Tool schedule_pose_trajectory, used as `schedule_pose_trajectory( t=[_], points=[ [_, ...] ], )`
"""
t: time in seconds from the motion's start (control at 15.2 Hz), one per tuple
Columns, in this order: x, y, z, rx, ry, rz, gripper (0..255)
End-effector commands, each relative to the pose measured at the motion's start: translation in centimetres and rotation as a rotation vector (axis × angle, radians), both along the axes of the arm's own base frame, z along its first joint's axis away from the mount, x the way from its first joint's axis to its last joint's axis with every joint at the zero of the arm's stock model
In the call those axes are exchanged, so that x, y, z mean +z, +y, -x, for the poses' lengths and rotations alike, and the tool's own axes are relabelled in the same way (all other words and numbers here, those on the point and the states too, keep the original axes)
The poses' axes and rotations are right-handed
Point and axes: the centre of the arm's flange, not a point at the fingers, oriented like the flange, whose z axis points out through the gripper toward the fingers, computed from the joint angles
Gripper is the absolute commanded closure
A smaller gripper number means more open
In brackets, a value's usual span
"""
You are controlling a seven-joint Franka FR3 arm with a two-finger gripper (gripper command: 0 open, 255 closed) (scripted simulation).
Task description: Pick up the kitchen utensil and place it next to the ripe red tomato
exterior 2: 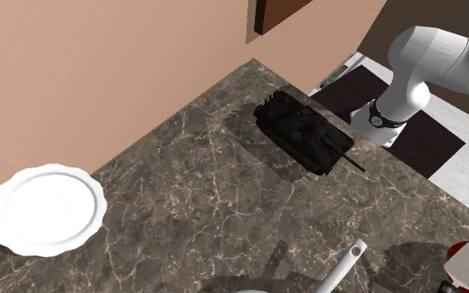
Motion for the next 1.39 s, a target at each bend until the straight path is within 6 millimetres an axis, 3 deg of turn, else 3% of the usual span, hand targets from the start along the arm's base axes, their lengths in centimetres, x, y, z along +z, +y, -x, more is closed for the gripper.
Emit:
schedule_pose_trajectory(
  t=[0.0, 0.4, 0.86, 0.92, 1.25, 1.32],
  points=[
    [-1.0, -0.1, -0.1, 0.000, 0.000, 0.000, 255],
    [-4.2, -0.1, -0.1, 0.000, 0.000, 0.000, 255],
    [-4.2, -0.1, -0.1, 0.000, 0.000, 0.000, 255],
    [-4.1, -0.1, -0.1, 0.000, 0.000, 0.000, 0],
    [-4.2, -0.1, -0.1, 0.000, 0.000, 0.000, 0],
    [-2.8, -0.1, 0.0, 0.000, 0.000, 0.000, 0]
  ],
)
